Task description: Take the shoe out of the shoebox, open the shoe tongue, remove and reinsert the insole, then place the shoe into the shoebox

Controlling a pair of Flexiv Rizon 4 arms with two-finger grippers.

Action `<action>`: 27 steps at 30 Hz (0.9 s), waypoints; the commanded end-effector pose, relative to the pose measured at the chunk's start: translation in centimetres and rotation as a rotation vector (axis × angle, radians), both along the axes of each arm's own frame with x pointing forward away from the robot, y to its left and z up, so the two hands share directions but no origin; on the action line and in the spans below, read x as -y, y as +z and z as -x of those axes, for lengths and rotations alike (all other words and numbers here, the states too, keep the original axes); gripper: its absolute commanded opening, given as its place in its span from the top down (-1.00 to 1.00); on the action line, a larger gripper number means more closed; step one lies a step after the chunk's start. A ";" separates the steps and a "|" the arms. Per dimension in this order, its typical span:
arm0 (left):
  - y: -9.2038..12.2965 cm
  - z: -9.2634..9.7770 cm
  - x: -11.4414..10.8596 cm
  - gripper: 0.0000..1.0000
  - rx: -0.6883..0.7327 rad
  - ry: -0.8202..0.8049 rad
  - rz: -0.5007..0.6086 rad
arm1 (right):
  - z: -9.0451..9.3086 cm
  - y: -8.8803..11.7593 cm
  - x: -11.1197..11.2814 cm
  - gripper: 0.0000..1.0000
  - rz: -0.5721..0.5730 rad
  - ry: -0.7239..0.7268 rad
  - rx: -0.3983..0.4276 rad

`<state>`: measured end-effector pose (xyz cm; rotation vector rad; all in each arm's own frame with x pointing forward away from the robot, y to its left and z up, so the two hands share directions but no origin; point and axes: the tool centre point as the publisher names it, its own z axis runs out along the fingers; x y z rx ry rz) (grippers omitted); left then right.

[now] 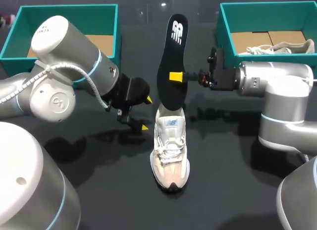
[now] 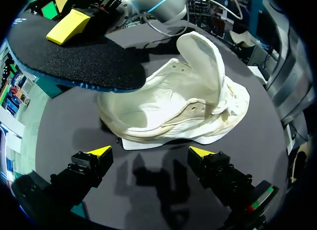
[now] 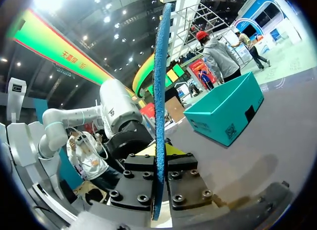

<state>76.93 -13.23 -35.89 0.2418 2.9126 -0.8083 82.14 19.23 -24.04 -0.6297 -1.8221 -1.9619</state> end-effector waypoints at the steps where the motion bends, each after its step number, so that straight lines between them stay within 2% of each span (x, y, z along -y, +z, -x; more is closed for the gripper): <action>1: -0.7 -0.2 0.4 -1.00 -0.004 0.002 0.024 | -0.3 -0.4 -0.5 1.00 -0.011 0.003 0.008; 18: -1.0 -0.6 1.1 -1.00 -0.020 0.001 0.047 | -0.3 -0.7 -0.6 1.00 -0.006 0.006 0.025; 27: -0.9 -0.8 1.6 -1.00 -0.004 0.032 0.038 | -0.4 -1.2 -0.2 1.00 -0.012 -0.008 0.060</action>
